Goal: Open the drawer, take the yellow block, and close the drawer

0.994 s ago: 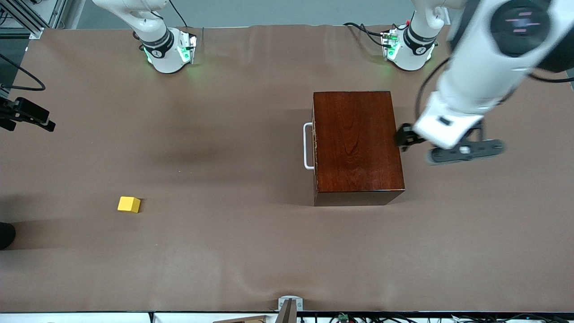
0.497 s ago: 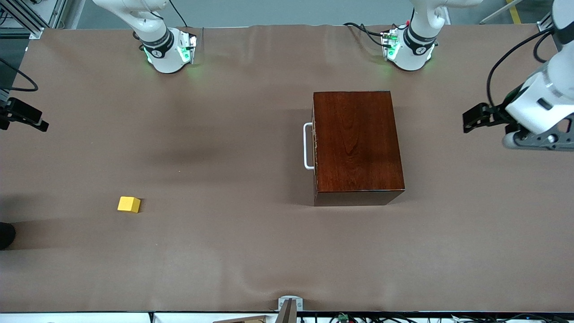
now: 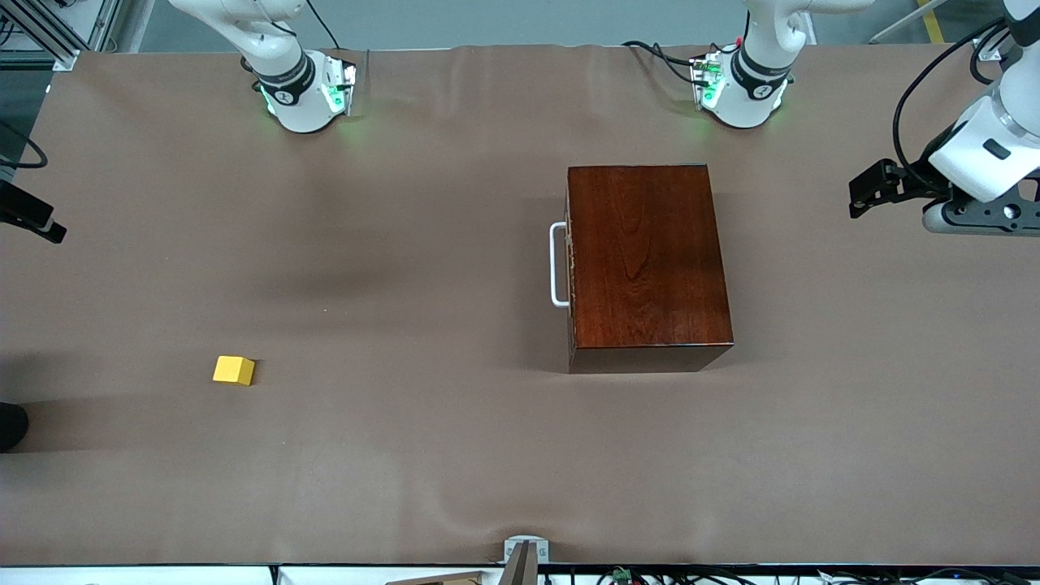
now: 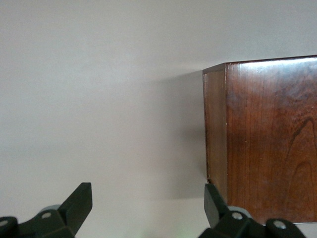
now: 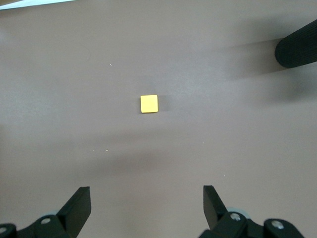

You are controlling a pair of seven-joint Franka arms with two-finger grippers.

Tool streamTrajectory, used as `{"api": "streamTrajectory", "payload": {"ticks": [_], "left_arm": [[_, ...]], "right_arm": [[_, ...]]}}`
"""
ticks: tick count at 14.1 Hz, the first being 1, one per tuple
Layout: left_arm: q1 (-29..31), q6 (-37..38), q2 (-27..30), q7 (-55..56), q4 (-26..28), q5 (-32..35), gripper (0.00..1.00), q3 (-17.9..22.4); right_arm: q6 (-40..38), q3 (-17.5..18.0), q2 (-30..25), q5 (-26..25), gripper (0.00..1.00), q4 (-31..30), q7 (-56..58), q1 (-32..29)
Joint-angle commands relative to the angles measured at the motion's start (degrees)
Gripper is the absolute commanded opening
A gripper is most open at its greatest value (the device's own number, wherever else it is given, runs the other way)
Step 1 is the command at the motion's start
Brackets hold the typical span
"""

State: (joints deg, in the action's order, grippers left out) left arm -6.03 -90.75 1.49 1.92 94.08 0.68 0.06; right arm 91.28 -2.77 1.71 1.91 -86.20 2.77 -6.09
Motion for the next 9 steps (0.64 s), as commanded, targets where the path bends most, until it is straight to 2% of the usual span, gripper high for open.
{"api": "streamTrajectory", "payload": {"ticks": [1, 9], "left_arm": [[0.5, -0.9, 1.1, -0.2, 1.1, -1.0, 1.0, 0.0], [0.6, -0.6, 0.9, -0.1, 0.5, -0.6, 1.0, 0.0]], "right_arm": [[-0.4, 0.9, 0.0, 0.8, 1.0, 0.8, 0.3, -0.6], [-0.5, 1.4, 0.5, 0.9, 1.0, 0.8, 0.0, 3.5]]}}
